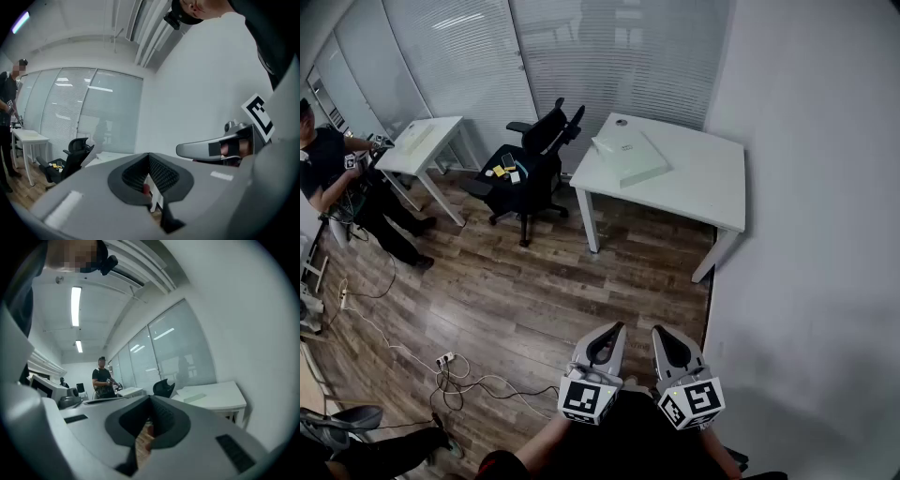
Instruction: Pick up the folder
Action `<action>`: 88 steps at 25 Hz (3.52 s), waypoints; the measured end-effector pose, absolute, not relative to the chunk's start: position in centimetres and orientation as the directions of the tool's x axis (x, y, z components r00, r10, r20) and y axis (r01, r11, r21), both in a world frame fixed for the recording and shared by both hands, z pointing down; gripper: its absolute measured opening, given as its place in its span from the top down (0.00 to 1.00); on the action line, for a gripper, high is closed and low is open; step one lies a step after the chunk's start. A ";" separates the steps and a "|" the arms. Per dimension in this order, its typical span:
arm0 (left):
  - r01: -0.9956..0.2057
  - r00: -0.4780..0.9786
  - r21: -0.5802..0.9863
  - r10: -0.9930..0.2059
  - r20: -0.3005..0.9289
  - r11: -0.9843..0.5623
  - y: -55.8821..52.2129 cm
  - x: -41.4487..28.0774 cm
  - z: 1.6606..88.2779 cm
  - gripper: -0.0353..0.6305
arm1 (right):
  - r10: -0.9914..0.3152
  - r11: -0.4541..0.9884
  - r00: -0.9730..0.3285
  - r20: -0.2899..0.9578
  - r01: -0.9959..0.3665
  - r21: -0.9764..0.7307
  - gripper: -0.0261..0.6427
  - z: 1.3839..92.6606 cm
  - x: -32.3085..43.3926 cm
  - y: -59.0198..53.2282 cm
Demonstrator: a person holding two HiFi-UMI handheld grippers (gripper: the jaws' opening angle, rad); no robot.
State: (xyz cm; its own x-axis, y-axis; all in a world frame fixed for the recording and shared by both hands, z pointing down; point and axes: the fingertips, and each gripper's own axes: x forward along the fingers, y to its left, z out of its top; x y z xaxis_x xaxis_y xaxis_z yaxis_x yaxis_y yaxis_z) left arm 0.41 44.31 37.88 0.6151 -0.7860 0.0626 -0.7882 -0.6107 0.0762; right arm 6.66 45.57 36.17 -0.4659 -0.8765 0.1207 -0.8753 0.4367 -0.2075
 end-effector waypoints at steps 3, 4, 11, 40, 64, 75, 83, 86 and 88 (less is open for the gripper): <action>-0.790 0.613 0.096 -0.787 0.071 -0.606 44.2 0.8 38.0 0.94 | -0.877 0.437 -0.465 0.120 -0.877 -0.202 0.96 36.5 6.9 45.3; -0.787 0.616 0.082 -0.785 0.065 -0.611 44.2 0.8 38.1 0.94 | -0.877 0.437 -0.465 0.120 -0.877 -0.200 0.96 36.5 6.9 45.3; -0.797 0.603 0.084 -0.796 0.055 -0.598 44.5 0.5 37.6 0.94 | -0.875 0.445 -0.470 0.115 -0.875 -0.190 0.96 36.0 6.8 45.6; -0.806 0.590 0.083 -0.806 0.048 -0.586 43.4 0.3 38.4 0.94 | -0.877 0.431 -0.467 0.112 -0.868 -0.246 0.96 37.3 6.9 44.7; -0.785 0.612 0.126 -0.791 0.010 -0.606 27.3 1.1 38.2 0.94 | -0.895 0.371 -0.411 0.172 -0.901 -0.224 0.96 37.4 8.4 29.5; -0.766 0.635 0.123 -0.772 -0.013 -0.632 19.5 -0.6 37.7 0.94 | -0.915 0.327 -0.368 0.163 -0.916 -0.232 0.96 37.5 6.9 22.0; -0.765 0.635 0.128 -0.773 -0.015 -0.631 14.7 -3.2 37.6 0.94 | -0.910 0.344 -0.382 0.160 -0.913 -0.220 0.96 37.4 3.6 17.4; -0.762 0.638 0.143 -0.770 0.001 -0.632 13.9 -3.6 38.5 0.94 | -0.907 0.339 -0.382 0.175 -0.911 -0.236 0.96 38.2 2.8 16.6; -0.758 0.641 0.171 -0.768 0.013 -0.630 13.7 -3.7 38.5 0.94 | -0.902 0.345 -0.391 0.186 -0.909 -0.235 0.96 38.4 2.2 16.1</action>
State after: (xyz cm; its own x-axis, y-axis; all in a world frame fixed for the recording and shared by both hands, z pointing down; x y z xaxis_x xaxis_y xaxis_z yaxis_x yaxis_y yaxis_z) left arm -3.67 13.72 38.54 0.6408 -0.7676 0.0133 -0.7578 -0.6296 0.1715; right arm 2.25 16.13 38.40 -0.3905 -0.9016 0.1861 -0.9087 0.3451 -0.2347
